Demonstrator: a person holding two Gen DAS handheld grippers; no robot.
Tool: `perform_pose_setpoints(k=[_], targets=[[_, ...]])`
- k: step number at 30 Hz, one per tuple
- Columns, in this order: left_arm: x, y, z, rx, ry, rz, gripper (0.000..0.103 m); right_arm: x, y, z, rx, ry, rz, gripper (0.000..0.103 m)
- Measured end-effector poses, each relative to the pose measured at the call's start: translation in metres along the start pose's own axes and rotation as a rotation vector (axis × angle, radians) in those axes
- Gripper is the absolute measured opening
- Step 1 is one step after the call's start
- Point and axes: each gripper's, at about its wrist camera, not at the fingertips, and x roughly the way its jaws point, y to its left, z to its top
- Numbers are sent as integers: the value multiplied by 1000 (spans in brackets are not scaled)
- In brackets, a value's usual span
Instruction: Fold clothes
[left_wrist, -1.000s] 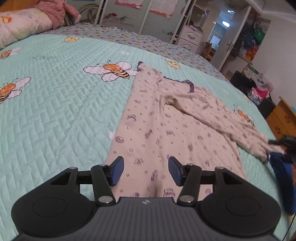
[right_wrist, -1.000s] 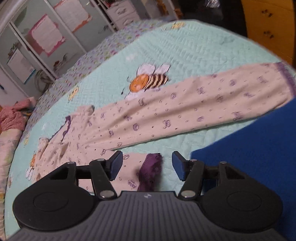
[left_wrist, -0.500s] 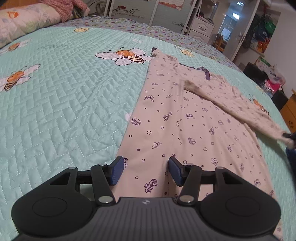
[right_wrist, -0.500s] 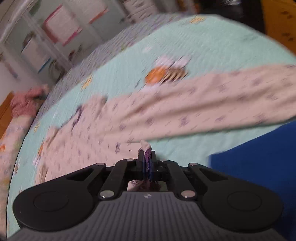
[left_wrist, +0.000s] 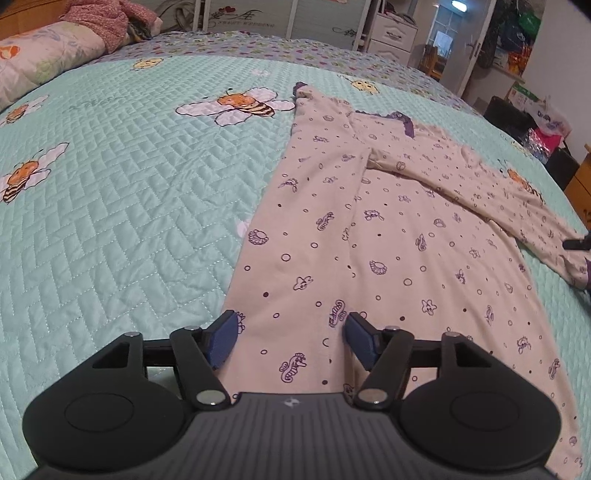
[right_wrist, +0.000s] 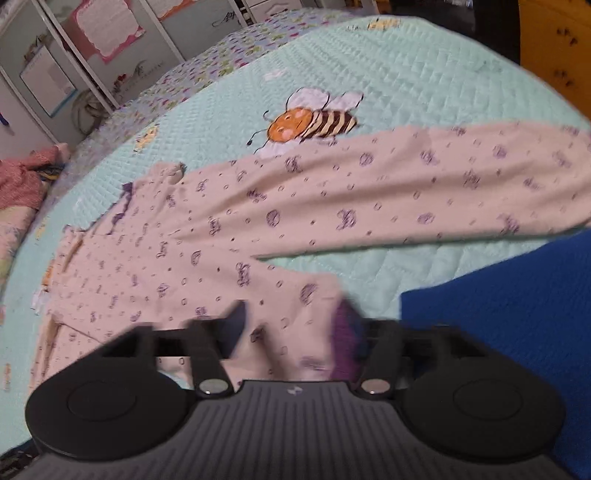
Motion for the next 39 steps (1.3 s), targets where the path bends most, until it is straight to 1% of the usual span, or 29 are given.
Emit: perform_pose_setpoints(k=[4, 5, 6, 7, 8, 9, 11, 12, 14, 19, 23, 25, 27, 30, 32, 36, 39], targets=[[1, -3, 1, 20, 14, 1, 75, 1, 11, -6, -77, 15, -33, 66], [2, -3, 1, 18, 16, -3, 76, 1, 14, -7, -95, 21, -48, 62], [2, -2, 2, 15, 18, -7, 77, 1, 16, -7, -109, 29, -68, 49], [2, -2, 2, 13, 20, -10, 77, 1, 18, -7, -113, 37, -80, 39], [2, -2, 2, 12, 22, -13, 78, 0, 16, -7, -98, 45, -73, 19], [2, -3, 3, 13, 25, -12, 78, -1, 16, -6, -83, 50, -71, 5], [3, -3, 4, 16, 31, -12, 78, -5, 18, -4, -63, 43, -93, 5], [3, -3, 4, 17, 34, -14, 78, -8, 21, -3, -73, 31, -114, 4], [2, -3, 5, 19, 38, -19, 78, -14, 28, 1, -76, 4, -130, 4], [1, 4, 8, -5, 52, -47, 78, -30, 56, 16, -91, -51, -116, 4], [0, 5, 10, -9, 64, -56, 78, -39, 86, 26, -105, -92, -82, 4], [0, 5, 9, -2, 66, -56, 78, -42, 101, 27, -117, -98, -51, 4], [0, 4, 8, 2, 63, -57, 78, -43, 117, 26, -137, -97, -30, 4], [1, 5, 7, -1, 56, -68, 83, -41, 136, 17, -154, -84, 4, 4], [1, 5, 6, -6, 49, -82, 88, -35, 140, 7, -134, -62, 25, 4], [3, 4, 3, 4, 30, -127, 102, -21, 146, -13, -91, -18, 63, 4], [4, 3, 2, 23, 22, -139, 103, -6, 143, -27, -65, 11, 43, 4]])
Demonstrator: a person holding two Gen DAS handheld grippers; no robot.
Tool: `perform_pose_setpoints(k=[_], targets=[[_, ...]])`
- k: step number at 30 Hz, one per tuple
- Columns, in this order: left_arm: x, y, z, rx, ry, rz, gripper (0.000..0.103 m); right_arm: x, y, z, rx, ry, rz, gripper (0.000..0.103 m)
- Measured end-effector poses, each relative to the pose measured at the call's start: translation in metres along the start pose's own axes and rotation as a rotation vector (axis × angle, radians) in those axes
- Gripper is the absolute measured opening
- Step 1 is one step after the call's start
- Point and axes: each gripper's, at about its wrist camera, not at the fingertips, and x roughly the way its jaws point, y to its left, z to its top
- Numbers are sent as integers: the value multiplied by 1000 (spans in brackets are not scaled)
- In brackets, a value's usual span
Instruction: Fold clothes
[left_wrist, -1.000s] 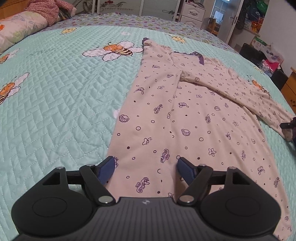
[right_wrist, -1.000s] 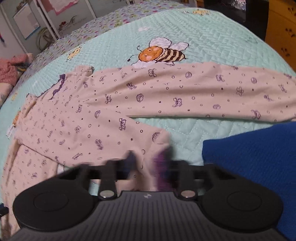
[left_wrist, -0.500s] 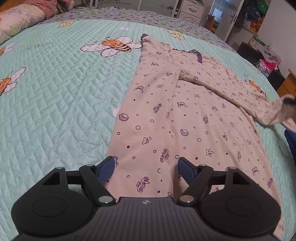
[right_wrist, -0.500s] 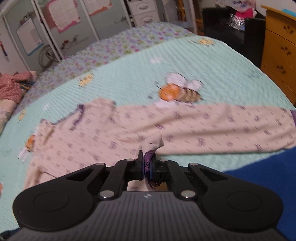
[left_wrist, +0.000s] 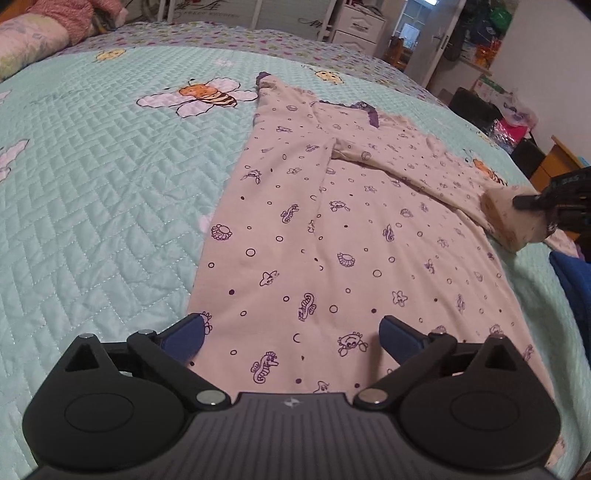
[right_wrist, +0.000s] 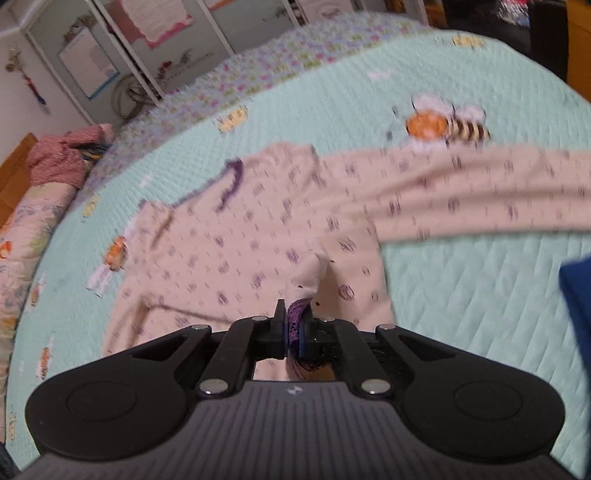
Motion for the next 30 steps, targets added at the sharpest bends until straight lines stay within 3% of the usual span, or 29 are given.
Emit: perform_pose_setpoints(k=[5, 9, 12, 15, 20, 23, 27, 30], targets=[[-7, 21, 1, -110, -38, -94, 103, 3, 17, 3, 33, -34, 55, 4], [-10, 42, 4, -217, -47, -203, 103, -6, 48, 30, -13, -97, 101, 4], [-14, 49, 7, -229, -50, -228, 101, -16, 86, 47, -146, -132, 143, 4], [-25, 55, 10, -212, -89, -200, 101, -27, 132, 45, -309, -136, 228, 4], [-36, 80, 13, -282, -142, -223, 101, -35, 197, -11, -611, -5, 379, 4], [-32, 88, 10, -300, -131, -200, 101, -21, 211, -62, -737, 119, 385, 4], [-28, 96, 7, -315, -121, -195, 101, 4, 203, -109, -751, 246, 349, 4], [-29, 101, 7, -322, -131, -200, 101, 7, 200, -119, -725, 272, 334, 4]])
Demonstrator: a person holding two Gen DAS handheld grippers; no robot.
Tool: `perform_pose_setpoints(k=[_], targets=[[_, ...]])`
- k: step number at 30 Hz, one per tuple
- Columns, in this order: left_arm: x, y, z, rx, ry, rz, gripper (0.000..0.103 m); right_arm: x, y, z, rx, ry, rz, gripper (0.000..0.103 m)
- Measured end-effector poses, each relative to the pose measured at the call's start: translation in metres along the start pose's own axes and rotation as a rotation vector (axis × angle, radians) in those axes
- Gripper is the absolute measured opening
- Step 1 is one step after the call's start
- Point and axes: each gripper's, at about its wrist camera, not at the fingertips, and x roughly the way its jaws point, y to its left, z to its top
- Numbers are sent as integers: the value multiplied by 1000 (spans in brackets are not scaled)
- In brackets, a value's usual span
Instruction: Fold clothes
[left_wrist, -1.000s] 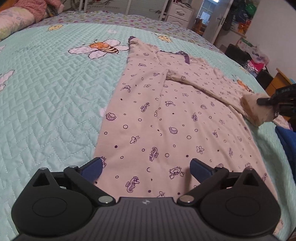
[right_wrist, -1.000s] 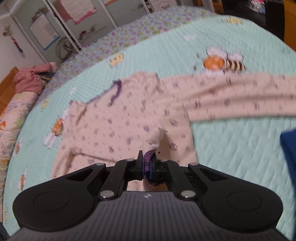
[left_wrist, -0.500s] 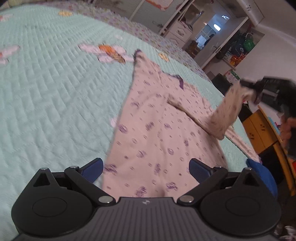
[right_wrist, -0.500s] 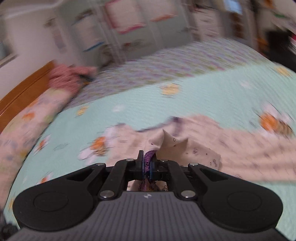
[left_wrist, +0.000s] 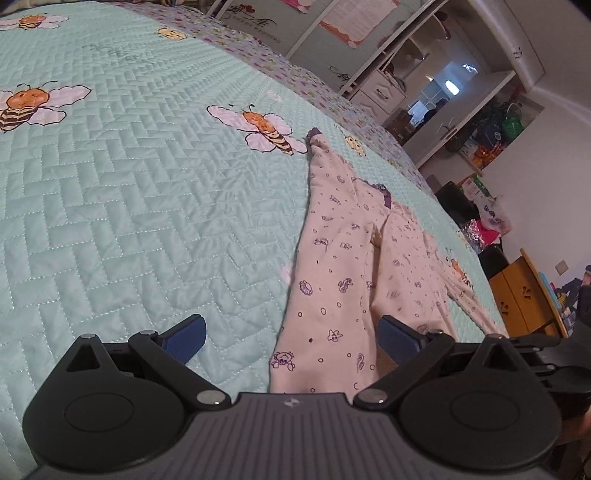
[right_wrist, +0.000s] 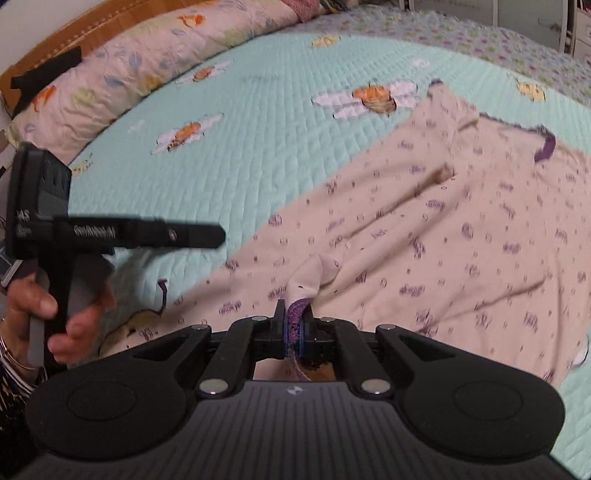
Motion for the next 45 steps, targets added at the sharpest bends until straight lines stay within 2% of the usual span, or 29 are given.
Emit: perform_pose_setpoints(k=[2, 6, 10, 13, 15, 19, 22, 25, 33, 36, 38, 41, 43, 45], targets=[[-3, 2, 1, 1, -9, 1, 101, -13, -8, 11, 61, -41, 6, 4], [-8, 5, 3, 5, -23, 1, 101, -65, -26, 58, 174, -213, 28, 4], [-16, 11, 4, -2, -35, 4, 101, -112, -11, 98, 105, -317, 82, 5], [-20, 18, 5, -18, -44, 10, 101, -115, 31, 94, -35, -247, 157, 5], [-22, 22, 6, -33, -47, 10, 101, -96, 57, 78, -119, -142, 170, 5], [-25, 25, 6, -40, -45, -4, 101, -37, 79, 29, -183, 62, 121, 5], [-25, 23, 5, -20, -39, -11, 101, -4, 81, 0, -201, 147, 74, 5], [-23, 22, 5, -13, -35, -16, 101, 3, 80, -13, -217, 167, 47, 5], [-26, 28, 7, -56, -48, -46, 101, -19, 88, 9, -288, 132, 28, 6], [-28, 30, 8, -67, -54, -46, 101, -19, 102, 12, -348, 155, 30, 11], [-28, 31, 8, -71, -51, -45, 101, -11, 107, 8, -360, 188, 43, 19], [-26, 29, 7, -63, -30, -64, 101, 11, 113, -8, -409, 246, 32, 20], [-26, 26, 6, -46, -25, -70, 101, 16, 110, -17, -371, 271, 71, 23], [-26, 25, 6, -37, -25, -74, 101, 9, 102, -22, -309, 256, 107, 27]])
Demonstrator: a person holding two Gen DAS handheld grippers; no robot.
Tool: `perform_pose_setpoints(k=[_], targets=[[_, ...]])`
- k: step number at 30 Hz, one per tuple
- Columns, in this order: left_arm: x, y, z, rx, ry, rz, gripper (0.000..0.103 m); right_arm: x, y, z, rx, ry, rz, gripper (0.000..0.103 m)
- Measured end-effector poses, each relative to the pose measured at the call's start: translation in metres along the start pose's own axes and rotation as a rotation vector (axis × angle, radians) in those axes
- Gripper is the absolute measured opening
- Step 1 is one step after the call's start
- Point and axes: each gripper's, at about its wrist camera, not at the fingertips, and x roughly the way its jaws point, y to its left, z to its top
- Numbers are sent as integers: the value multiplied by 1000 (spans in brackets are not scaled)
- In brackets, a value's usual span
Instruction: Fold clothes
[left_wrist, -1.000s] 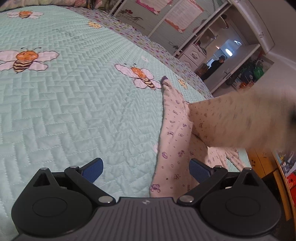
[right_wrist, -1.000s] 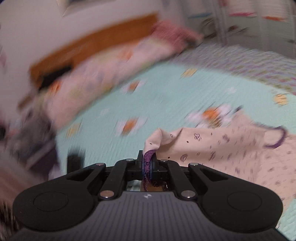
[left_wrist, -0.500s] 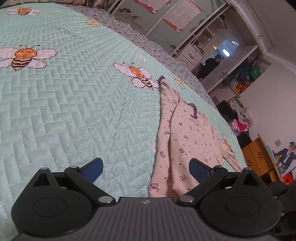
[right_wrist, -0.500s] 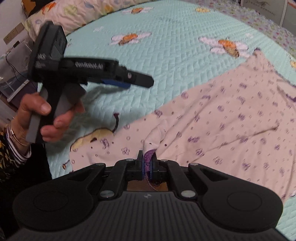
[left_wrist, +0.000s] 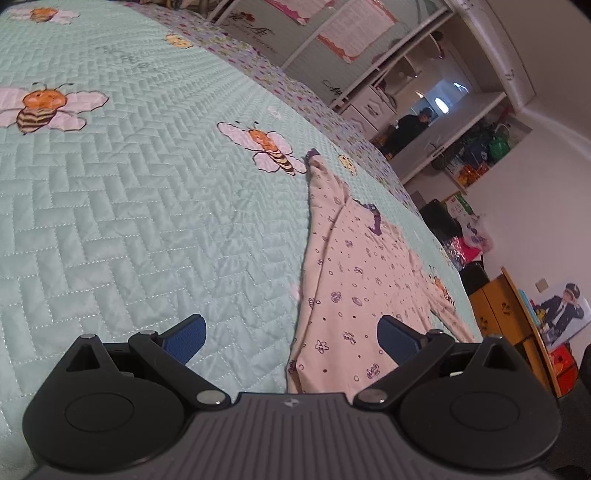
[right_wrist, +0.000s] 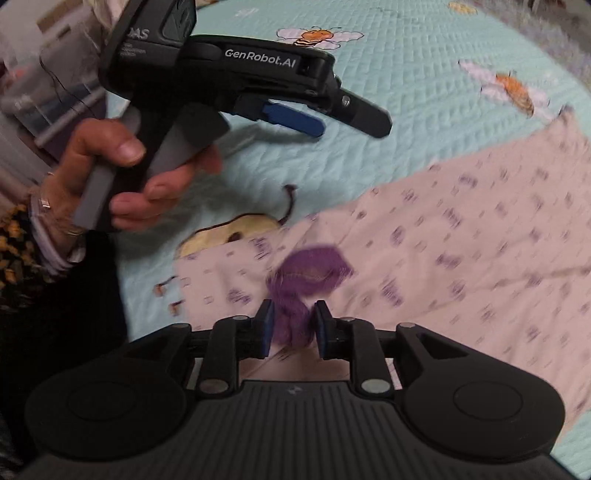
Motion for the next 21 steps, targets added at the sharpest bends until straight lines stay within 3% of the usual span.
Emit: perform_pose_setpoints(k=[3, 6, 8, 11, 13, 19, 20, 21], targets=[[1, 1, 0, -13, 6, -20, 101, -17, -32, -18, 231, -107, -15, 33], [4, 0, -1, -20, 25, -34, 101, -24, -81, -50, 603, -232, -27, 34], [7, -1, -3, -14, 40, -37, 101, -17, -106, -71, 796, -285, 19, 34], [11, -2, -6, 1, 64, -37, 101, -7, -124, -95, 970, -370, 131, 34], [15, -3, -8, 10, 82, -51, 101, -3, -125, -102, 1006, -398, 164, 34], [21, -11, -11, 41, 102, -89, 101, 3, -124, -91, 968, -418, 142, 34], [21, -13, -11, 46, 104, -92, 101, 4, -124, -89, 962, -414, 143, 31], [22, -14, -12, 51, 106, -96, 101, 5, -123, -87, 957, -411, 145, 21]])
